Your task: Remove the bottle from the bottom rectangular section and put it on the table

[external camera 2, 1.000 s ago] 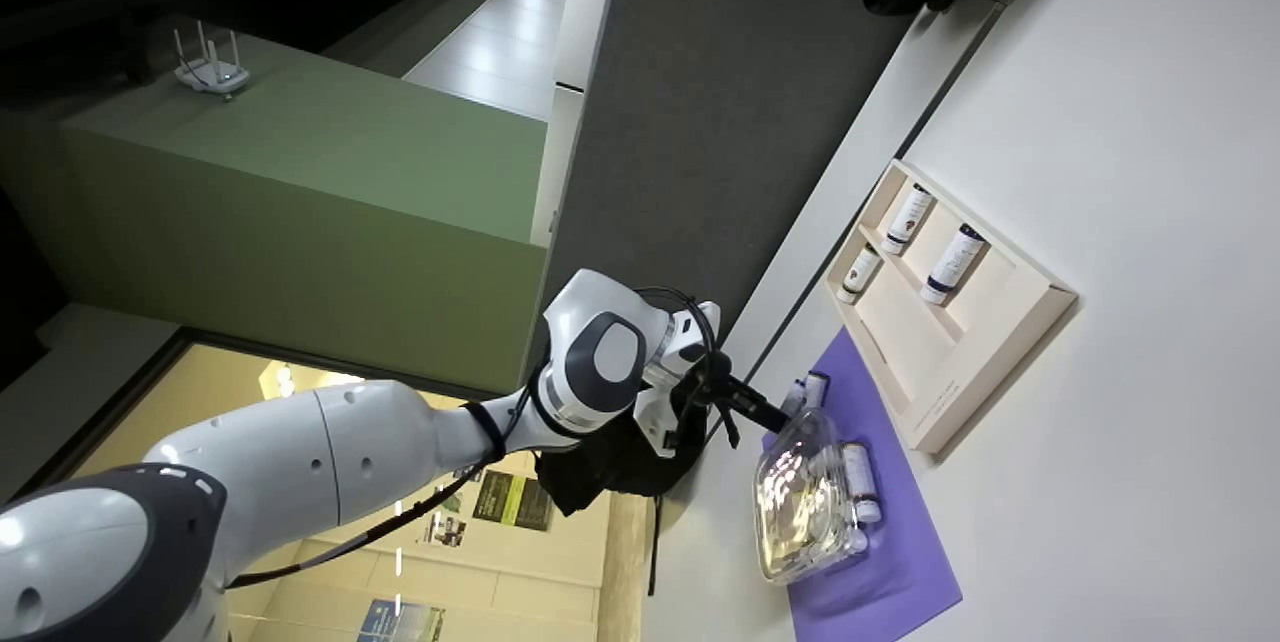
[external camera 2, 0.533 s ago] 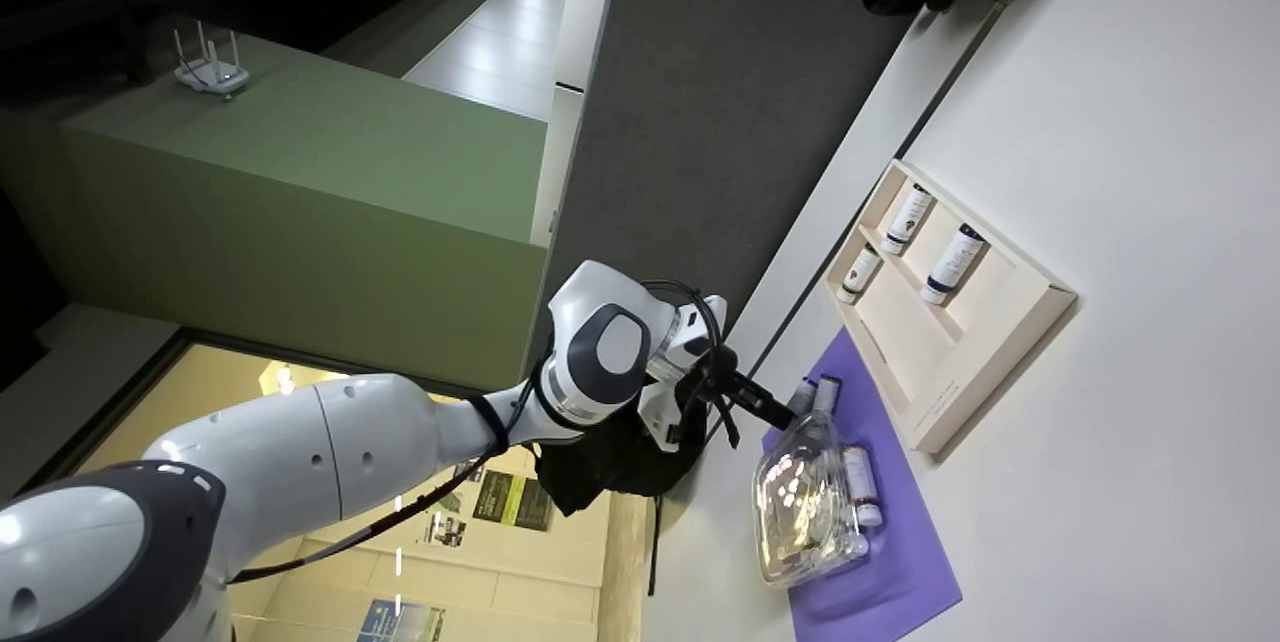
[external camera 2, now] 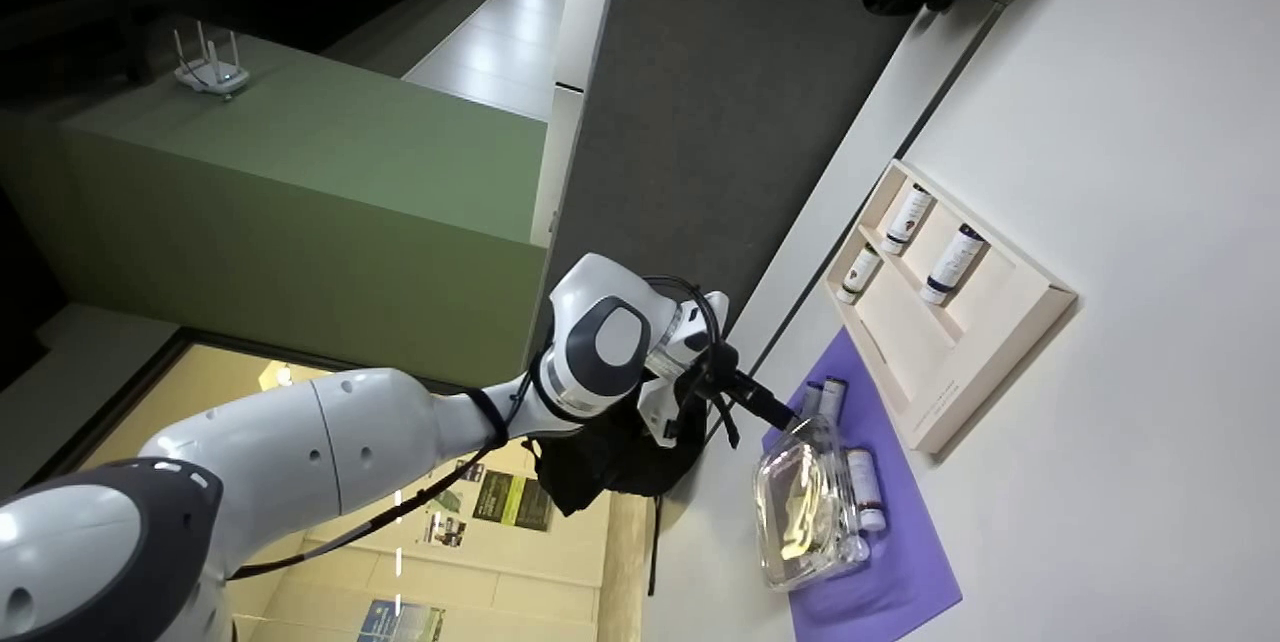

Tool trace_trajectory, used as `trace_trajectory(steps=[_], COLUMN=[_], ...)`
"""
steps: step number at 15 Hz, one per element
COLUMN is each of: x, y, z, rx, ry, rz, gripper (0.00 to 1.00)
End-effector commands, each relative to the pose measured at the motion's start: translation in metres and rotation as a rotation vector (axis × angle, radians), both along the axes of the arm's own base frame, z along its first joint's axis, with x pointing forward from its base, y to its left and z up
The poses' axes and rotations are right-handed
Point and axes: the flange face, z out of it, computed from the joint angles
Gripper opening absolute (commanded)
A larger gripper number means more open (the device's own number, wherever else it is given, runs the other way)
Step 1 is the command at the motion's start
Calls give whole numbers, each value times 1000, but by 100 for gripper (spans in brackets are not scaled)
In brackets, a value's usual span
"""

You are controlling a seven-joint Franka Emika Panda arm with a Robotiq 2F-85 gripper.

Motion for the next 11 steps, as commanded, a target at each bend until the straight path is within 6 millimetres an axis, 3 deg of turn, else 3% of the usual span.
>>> trace_trajectory(steps=[1, 6, 8, 9, 11], x=[8, 17, 21, 16, 17], y=[-4, -13, -21, -13, -15], z=[8, 24, 44, 19, 24], rx=[27, 36, 30, 16, 15], ry=[13, -14, -59, -33, -40], rz=[-10, -33, -26, -25, -25], gripper=[100, 100, 100, 100, 100])
